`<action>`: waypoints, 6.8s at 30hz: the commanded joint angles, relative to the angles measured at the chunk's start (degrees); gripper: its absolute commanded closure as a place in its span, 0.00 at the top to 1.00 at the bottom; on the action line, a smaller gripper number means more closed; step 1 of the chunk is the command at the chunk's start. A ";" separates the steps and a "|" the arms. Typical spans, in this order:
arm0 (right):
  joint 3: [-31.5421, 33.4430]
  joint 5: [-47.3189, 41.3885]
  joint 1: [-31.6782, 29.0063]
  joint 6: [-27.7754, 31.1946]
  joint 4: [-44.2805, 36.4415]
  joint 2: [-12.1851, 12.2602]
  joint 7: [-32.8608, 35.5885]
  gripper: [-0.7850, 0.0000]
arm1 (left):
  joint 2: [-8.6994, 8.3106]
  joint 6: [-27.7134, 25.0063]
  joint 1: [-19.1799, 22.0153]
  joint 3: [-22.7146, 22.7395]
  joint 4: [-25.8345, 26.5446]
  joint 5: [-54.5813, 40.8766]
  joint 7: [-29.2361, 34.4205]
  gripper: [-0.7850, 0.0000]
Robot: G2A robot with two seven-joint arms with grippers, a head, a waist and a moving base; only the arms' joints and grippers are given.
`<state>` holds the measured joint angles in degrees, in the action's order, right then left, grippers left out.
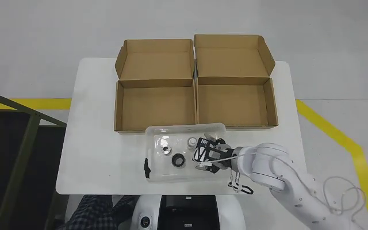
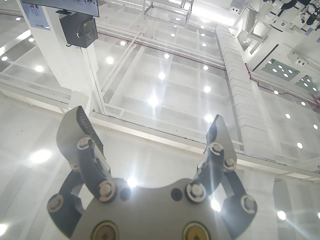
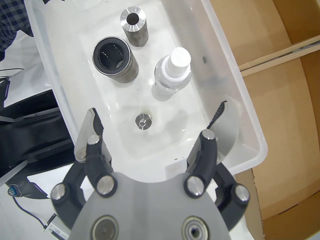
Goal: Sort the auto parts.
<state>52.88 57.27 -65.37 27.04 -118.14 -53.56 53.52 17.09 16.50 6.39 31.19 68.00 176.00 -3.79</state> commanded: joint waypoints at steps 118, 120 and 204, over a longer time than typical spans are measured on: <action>23.27 -22.28 -11.39 8.38 3.63 -0.50 -54.50 0.00 | 0.00 0.00 0.00 0.00 0.00 0.00 0.00 1.00; 23.01 -22.41 -11.08 8.16 3.40 -0.65 -54.13 0.00 | 0.00 0.00 0.00 0.00 0.00 0.00 0.00 1.00; -4.77 -5.00 24.21 -9.33 43.36 -11.04 -16.10 0.52 | 0.00 0.00 0.00 0.00 0.00 0.00 0.00 1.00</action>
<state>48.10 52.22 -41.09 17.78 -74.75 -64.56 37.34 17.09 16.50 6.39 31.19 68.00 176.00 -3.79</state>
